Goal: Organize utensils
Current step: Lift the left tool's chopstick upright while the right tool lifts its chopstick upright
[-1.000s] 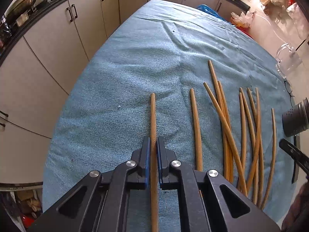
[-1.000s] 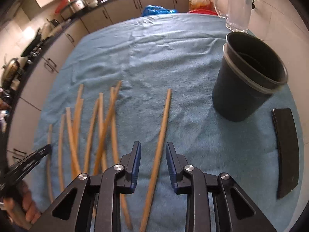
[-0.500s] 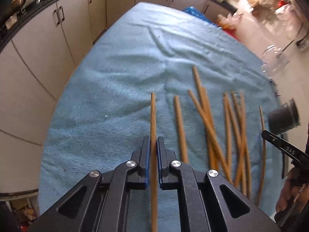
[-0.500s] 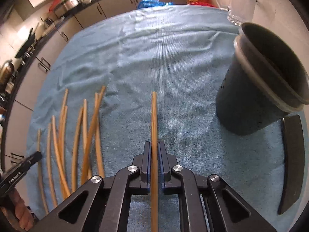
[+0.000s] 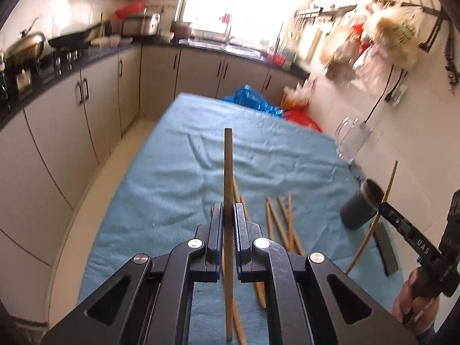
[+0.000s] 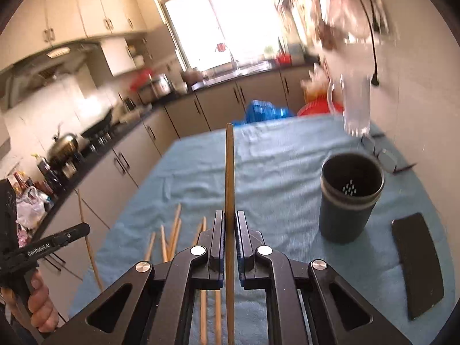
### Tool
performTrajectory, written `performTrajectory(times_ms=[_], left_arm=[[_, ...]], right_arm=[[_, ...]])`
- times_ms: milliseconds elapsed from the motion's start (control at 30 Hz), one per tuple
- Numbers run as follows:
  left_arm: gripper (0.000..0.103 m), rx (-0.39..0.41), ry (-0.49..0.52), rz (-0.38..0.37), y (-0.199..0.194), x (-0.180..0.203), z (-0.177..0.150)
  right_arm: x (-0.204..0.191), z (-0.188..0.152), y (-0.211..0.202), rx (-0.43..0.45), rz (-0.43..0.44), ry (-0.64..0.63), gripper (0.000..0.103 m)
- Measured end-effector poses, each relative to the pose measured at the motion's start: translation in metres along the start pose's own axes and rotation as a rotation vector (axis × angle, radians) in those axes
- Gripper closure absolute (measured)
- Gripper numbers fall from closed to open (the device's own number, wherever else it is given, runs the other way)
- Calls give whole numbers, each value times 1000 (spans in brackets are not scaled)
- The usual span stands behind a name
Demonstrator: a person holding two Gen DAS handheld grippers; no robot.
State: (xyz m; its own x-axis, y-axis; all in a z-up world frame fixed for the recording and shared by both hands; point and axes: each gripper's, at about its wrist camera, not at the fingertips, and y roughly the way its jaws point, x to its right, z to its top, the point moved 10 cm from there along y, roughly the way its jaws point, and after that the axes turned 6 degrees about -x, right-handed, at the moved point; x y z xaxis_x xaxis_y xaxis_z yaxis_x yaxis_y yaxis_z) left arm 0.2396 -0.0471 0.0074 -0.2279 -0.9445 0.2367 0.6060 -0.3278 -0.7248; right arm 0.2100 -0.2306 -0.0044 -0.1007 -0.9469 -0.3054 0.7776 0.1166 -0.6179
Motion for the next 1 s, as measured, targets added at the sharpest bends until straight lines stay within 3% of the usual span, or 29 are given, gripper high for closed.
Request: performTrajectory(times_ms=[133,600,1000], left_arm=[[97,37,10,-13,-18,8,7],[97,76,47,-52,-39,32,20],[97,84,121,-123,-42,93,33]], right_arm=[[-3,5,-15,64,12,-1,95],[13,14,-41,139,22,53,95],[36,23,-77,216,17,113,95]])
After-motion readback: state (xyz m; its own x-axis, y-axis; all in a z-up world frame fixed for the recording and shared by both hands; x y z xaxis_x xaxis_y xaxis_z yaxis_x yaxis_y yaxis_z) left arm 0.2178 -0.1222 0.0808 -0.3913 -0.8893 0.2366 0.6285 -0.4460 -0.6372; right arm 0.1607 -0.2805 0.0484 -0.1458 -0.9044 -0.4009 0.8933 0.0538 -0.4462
